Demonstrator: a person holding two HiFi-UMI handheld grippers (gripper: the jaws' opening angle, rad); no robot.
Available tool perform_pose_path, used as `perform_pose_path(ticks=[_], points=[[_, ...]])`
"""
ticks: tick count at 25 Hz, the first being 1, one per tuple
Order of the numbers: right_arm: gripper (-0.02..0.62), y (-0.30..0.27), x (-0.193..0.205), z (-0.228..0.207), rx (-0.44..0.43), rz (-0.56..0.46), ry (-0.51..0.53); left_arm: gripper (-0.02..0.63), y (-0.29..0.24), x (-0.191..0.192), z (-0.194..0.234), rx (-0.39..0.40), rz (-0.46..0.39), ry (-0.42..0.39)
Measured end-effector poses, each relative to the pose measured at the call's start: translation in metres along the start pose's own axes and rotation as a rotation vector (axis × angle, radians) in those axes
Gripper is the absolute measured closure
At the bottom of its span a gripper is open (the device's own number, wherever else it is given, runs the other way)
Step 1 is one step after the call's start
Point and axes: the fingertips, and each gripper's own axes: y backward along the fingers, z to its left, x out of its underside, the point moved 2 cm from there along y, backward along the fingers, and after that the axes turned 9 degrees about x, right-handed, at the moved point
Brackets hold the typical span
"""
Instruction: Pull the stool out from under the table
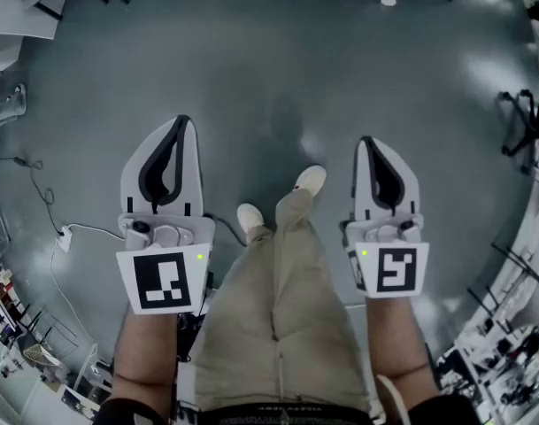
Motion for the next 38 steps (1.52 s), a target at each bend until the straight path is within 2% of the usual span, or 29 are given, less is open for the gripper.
perform_pose_path(ticks=[5,8,12,14,15,16,17,19,23,26,29,32,38], points=[[0.594,0.0,0.006,0.002,0.014,0.013,-0.012,0.603,-0.008,0.009,-0.003,0.027,0.006,-0.026],[0.594,-0.009,0.007,-0.002,0.004,0.012,-0.006,0.603,-0.022,0.016,-0.003,0.001,0.022,-0.014],[0.592,-0.027,0.008,-0.026,0.001,0.03,-0.008,0.6,-0.047,0.014,-0.004,-0.056,0.02,0.01],[0.59,-0.036,0.007,-0.038,-0.003,0.034,-0.001,0.6,-0.059,0.014,-0.005,-0.059,0.034,0.02],[0.574,-0.042,0.008,-0.044,-0.009,0.04,0.003,0.598,-0.066,0.013,-0.006,-0.051,0.035,0.032],[0.531,-0.047,0.009,-0.048,-0.019,0.052,0.006,0.576,-0.074,0.012,-0.007,-0.04,0.036,0.044],[0.487,-0.053,0.011,-0.051,-0.033,0.067,0.006,0.544,-0.081,0.011,-0.008,-0.027,0.039,0.056],[0.454,-0.063,0.016,-0.056,-0.064,0.094,0.01,0.486,-0.091,0.012,-0.011,-0.008,0.052,0.075],[0.432,-0.076,0.019,-0.065,-0.108,0.117,0.044,0.469,-0.1,0.016,-0.011,-0.025,0.061,0.093],[0.426,-0.08,0.018,-0.076,-0.114,0.121,0.03,0.455,-0.101,0.019,-0.015,-0.043,0.081,0.107],[0.421,-0.082,0.023,-0.082,-0.114,0.14,0.015,0.454,-0.099,0.02,-0.015,-0.046,0.103,0.081],[0.415,-0.091,0.022,-0.081,-0.117,0.116,0.038,0.454,-0.1,0.023,0.004,-0.069,0.125,0.049],[0.41,-0.093,0.025,-0.065,-0.126,0.142,0.052,0.454,-0.097,0.031,0.025,-0.105,0.135,0.098]])
